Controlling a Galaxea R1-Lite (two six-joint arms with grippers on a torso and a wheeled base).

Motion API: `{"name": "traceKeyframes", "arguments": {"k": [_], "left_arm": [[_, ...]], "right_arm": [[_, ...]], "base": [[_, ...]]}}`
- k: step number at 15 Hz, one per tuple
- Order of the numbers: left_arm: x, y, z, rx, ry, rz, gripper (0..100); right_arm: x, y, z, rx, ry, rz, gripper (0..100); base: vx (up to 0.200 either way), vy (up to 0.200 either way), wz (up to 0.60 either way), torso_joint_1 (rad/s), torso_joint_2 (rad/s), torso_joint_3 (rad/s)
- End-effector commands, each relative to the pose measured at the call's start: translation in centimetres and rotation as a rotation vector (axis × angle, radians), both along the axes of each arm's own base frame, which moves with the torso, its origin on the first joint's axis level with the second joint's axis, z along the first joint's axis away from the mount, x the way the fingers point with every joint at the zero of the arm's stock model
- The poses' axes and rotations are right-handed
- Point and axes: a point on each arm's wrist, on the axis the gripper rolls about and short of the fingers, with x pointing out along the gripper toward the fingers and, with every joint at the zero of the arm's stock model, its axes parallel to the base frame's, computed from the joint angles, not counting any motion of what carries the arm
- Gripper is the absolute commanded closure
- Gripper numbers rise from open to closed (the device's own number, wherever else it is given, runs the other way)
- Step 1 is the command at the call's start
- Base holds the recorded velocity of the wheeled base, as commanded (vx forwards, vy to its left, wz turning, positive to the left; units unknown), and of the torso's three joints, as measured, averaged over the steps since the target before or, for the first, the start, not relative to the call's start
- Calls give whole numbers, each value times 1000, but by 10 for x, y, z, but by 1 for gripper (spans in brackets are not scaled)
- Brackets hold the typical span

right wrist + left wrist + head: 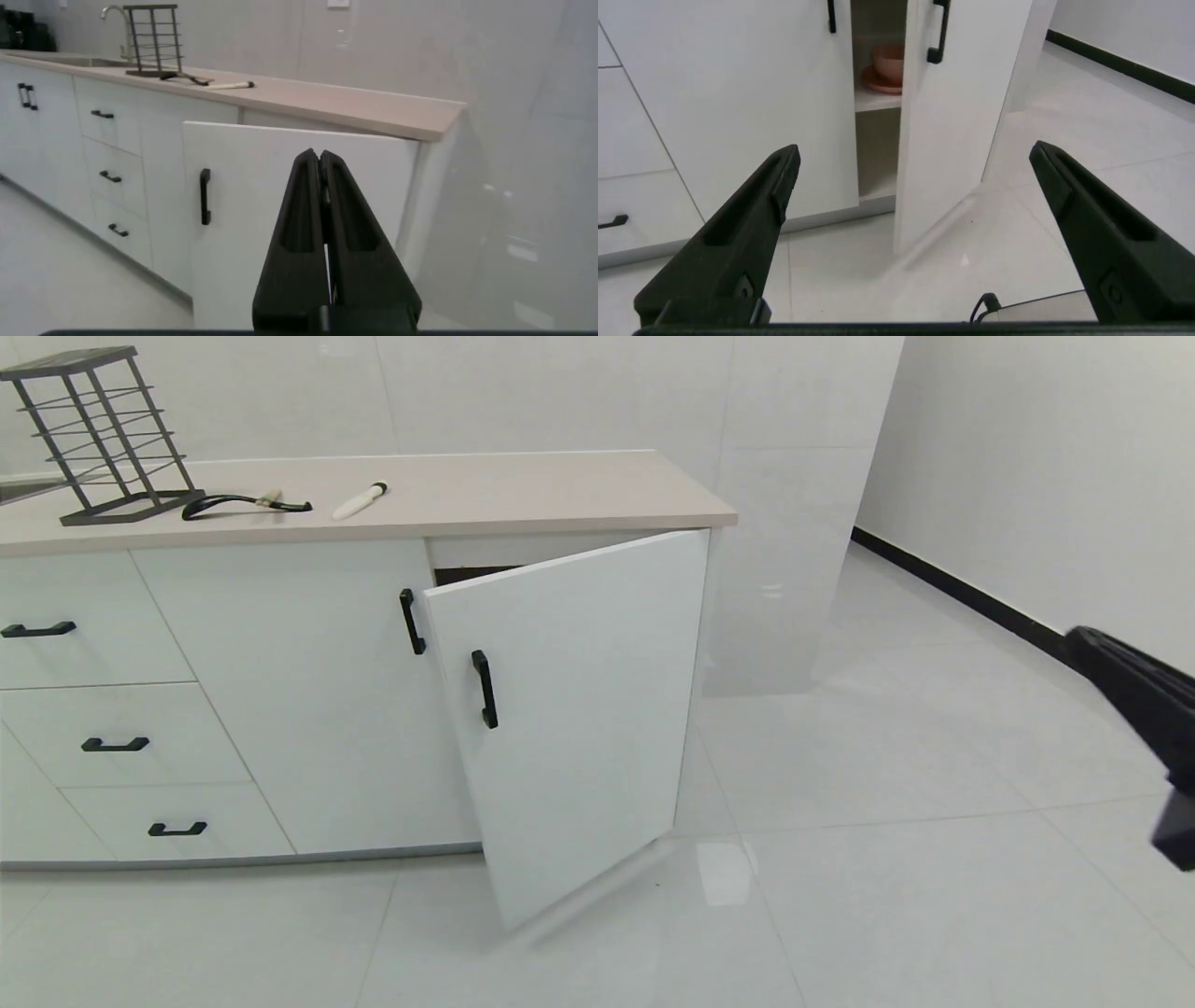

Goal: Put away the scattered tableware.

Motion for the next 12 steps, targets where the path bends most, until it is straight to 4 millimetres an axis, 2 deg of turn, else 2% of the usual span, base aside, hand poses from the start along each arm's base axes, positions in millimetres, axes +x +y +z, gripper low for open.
{"name": "traceKeyframes", "arguments": {"k": [1,3,7,10,12], "left_arm": [[0,0,0,-1,2,0,0],[0,0,0,0,1,0,0],[0,0,0,-1,2,0,0],[0,0,0,-1,2,0,0],[0,0,0,0,1,0,0]], "right_arm": [[-61,-36,-1,44,-106,-157,100],[-93,-47,-7,40,-148,-309,100],[-140,-46,-31,-1,-202,-292,100],[-156,-46,-51,-5,-191,-294,100],[-158,-46,-81,-15,-90,-296,100]], "base": [[0,0,0,0,0,0],[0,0,0,0,0,0],[0,0,0,0,0,0],[0,0,0,0,0,0],[0,0,0,0,0,0]]}}
